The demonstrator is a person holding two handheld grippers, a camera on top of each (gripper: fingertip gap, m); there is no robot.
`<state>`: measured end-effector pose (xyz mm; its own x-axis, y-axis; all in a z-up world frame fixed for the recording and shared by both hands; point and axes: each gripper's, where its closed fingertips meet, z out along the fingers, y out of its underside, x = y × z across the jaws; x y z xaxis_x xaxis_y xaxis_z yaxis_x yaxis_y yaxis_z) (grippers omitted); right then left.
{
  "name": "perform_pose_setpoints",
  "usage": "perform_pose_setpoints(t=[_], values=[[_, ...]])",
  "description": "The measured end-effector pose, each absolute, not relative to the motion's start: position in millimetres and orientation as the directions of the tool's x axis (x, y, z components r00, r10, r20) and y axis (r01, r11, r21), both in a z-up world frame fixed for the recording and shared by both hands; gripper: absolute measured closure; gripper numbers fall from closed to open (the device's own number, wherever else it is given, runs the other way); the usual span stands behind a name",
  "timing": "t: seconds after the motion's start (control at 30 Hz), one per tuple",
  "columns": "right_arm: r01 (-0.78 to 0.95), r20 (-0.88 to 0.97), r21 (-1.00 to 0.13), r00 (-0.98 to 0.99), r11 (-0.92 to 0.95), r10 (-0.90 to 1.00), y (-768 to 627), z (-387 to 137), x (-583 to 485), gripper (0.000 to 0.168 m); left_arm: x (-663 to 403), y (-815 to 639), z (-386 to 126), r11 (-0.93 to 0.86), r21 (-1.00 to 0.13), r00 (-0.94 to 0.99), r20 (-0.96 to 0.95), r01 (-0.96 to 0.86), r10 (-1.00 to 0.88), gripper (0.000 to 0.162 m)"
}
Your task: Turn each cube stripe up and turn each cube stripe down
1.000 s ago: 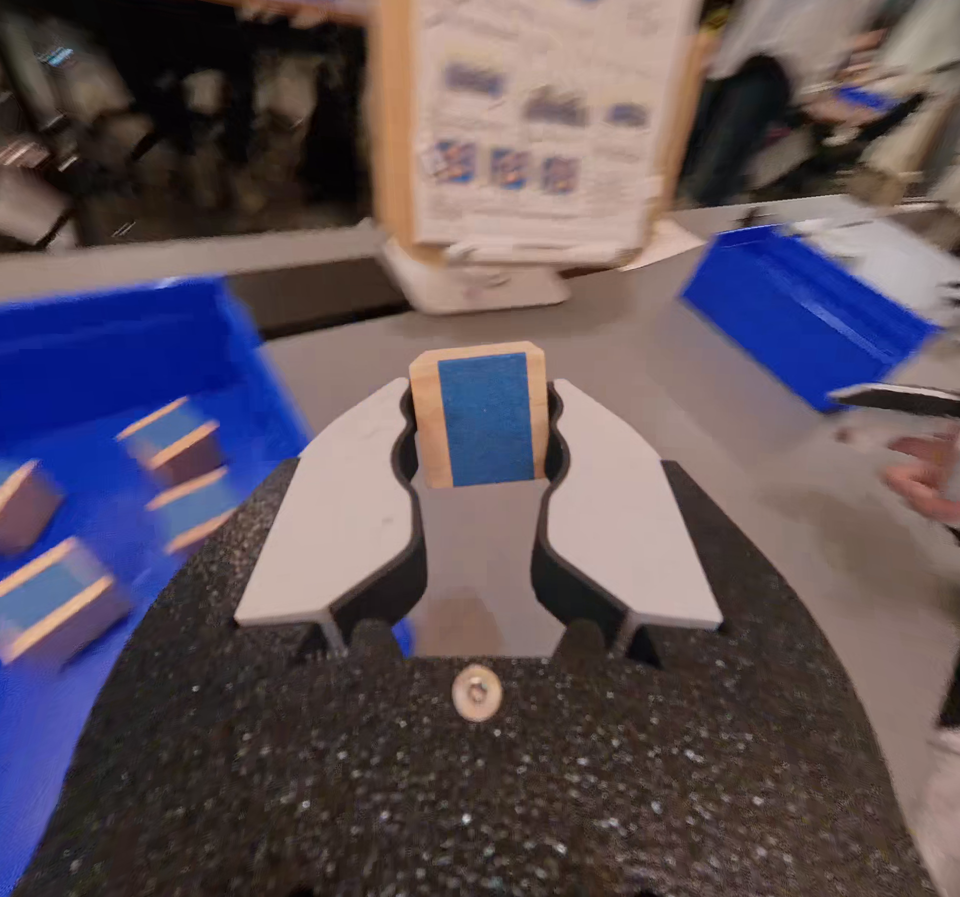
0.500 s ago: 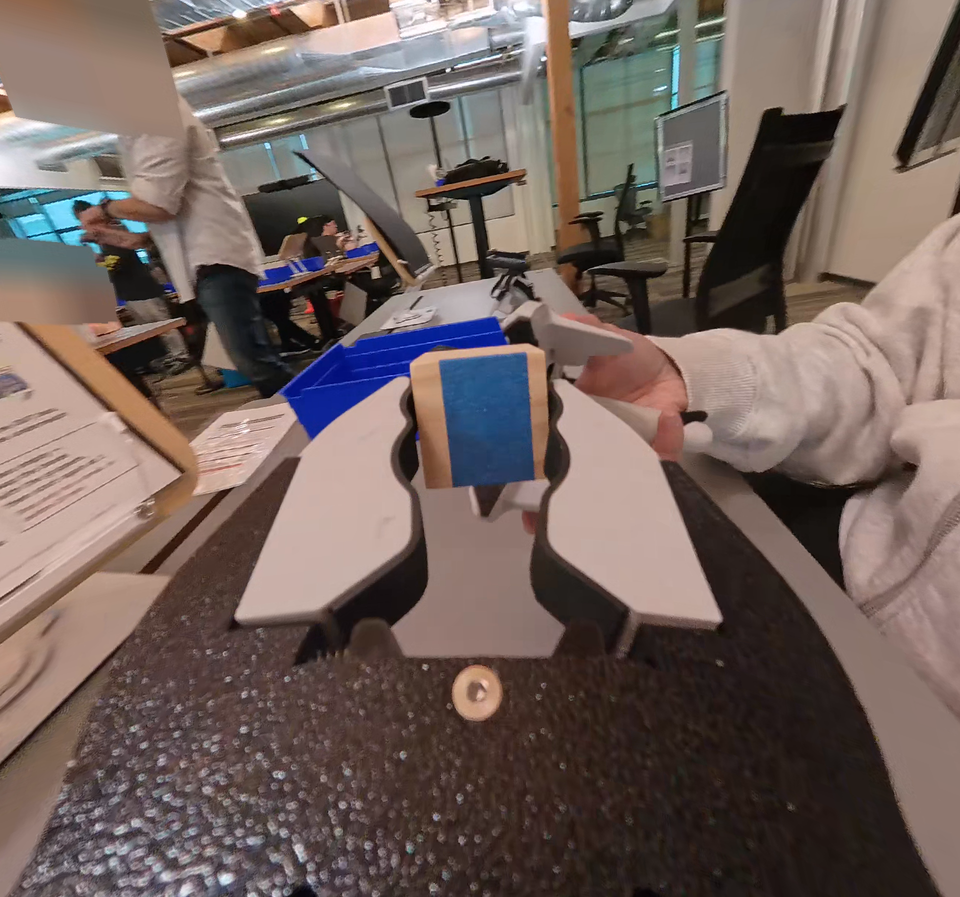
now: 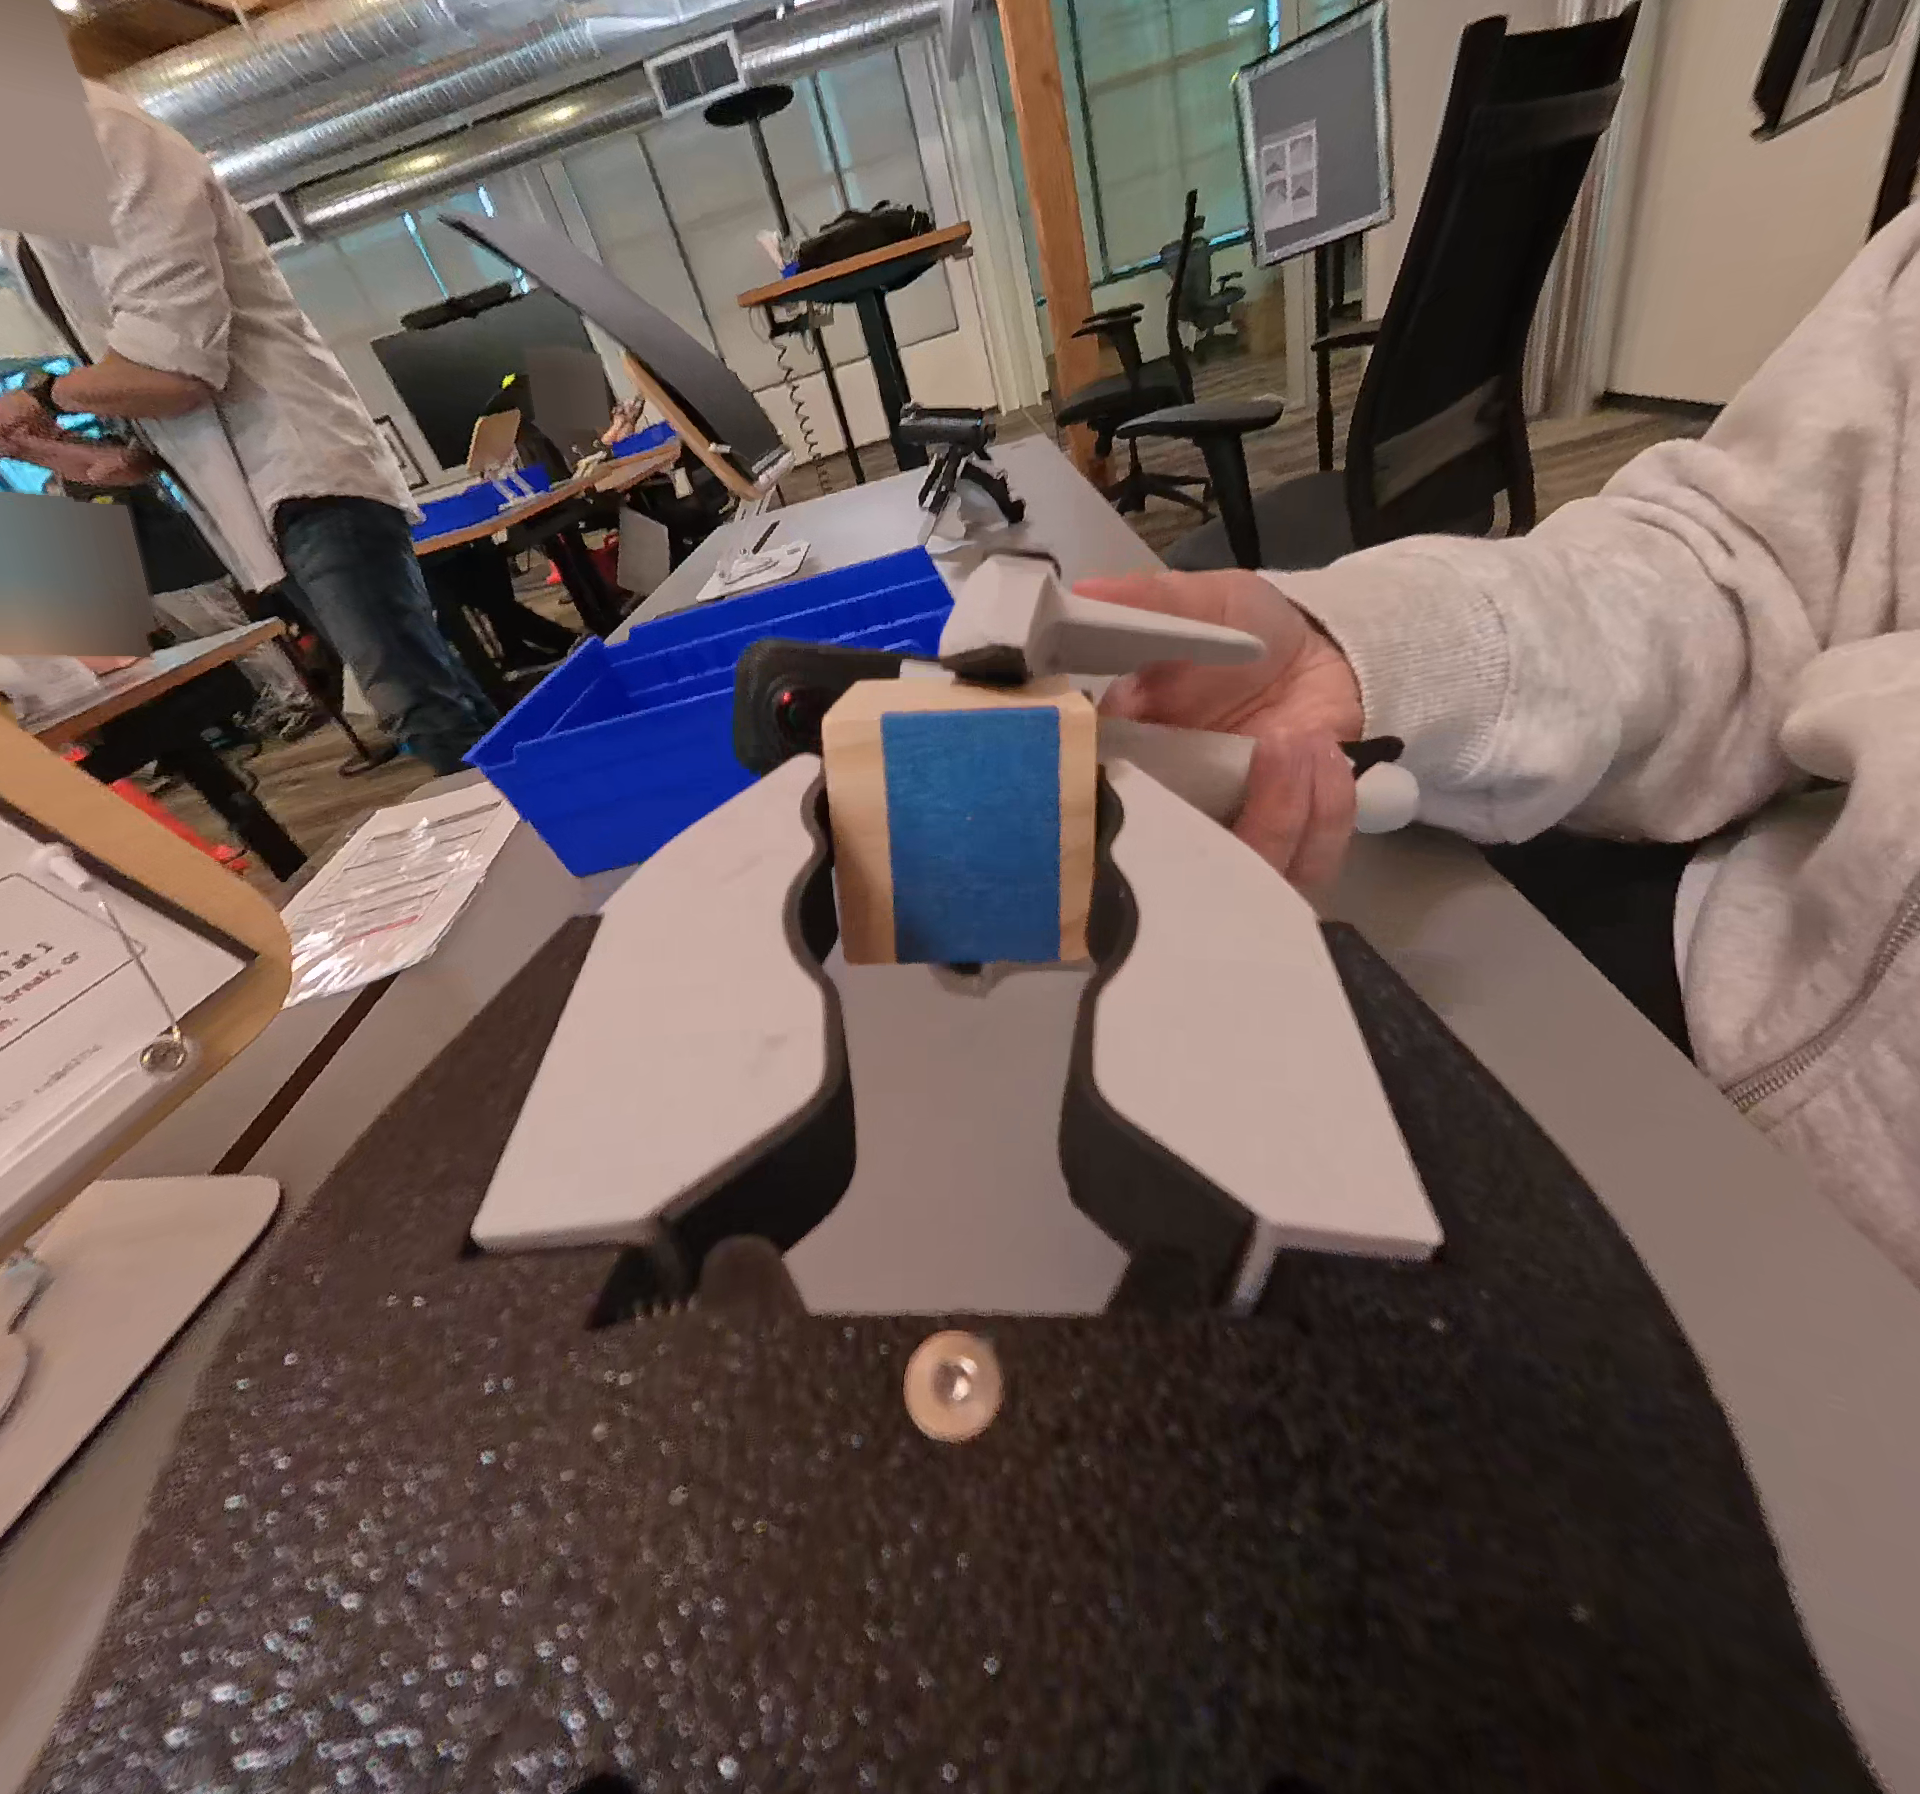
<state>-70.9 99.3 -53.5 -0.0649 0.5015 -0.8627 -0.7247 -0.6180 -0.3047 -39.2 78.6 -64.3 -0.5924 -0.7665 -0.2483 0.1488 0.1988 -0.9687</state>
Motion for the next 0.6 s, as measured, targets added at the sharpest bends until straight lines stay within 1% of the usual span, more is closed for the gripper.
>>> perform_pose_setpoints(t=[0.03,0.07,0.1,0.13,0.2,0.23,0.33,0.4,0.47,0.53,0.6], values=[[-0.724,-0.865,-0.319,-0.041,-0.612,0.499,99,-55,-70,0.121,-38,79,-66,0.201,-0.97,-0.584,-0.243,0.137,-0.775,0.117],[-0.719,-0.865,-0.335,-0.022,-0.609,0.501,98,-54,-68,0.121,-37,78,-66,0.192,-0.973,-0.578,-0.233,0.132,-0.782,0.117],[-0.718,-0.863,-0.354,0.005,-0.599,0.504,97,-52,-65,0.121,-36,78,-65,0.178,-0.975,-0.566,-0.221,0.132,-0.794,0.11],[-0.721,-0.861,-0.38,0.046,-0.58,0.507,96,-49,-59,0.121,-34,81,-64,0.167,-0.977,-0.541,-0.211,0.131,-0.814,0.1],[-0.717,-0.85,-0.455,0.173,-0.528,0.498,94,-45,-41,0.121,-29,90,-64,0.146,-0.981,-0.486,-0.19,0.128,-0.853,0.089],[-0.71,-0.837,-0.505,0.267,-0.49,0.477,92,-44,-27,0.121,-28,94,-65,0.132,-0.983,-0.463,-0.177,0.128,-0.868,0.086],[-0.632,-0.737,-0.675,0.568,-0.38,0.366,82,-35,31,0.121,-21,112,-73,0.088,-0.99,-0.377,-0.123,0.109,-0.918,0.088],[-0.55,-0.625,-0.771,0.75,-0.321,0.217,71,-29,84,0.121,-18,120,-81,0.054,-0.994,-0.341,-0.081,0.091,-0.937,0.09],[-0.43,-0.452,-0.843,0.892,-0.323,-0.008,57,-31,152,0.12,-16,124,-88,0.026,-0.997,-0.325,-0.048,0.071,-0.944,0.092],[-0.34,-0.261,-0.861,0.934,-0.378,-0.244,40,-38,228,0.12,-15,125,-93,0.019,-0.999,-0.32,-0.033,0.048,-0.947,0.093],[-0.313,-0.114,-0.824,0.909,-0.473,-0.401,26,-52,298,0.12,-14,126,-96,0.03,-0.999,-0.312,-0.04,0.038,-0.949,0.093]])
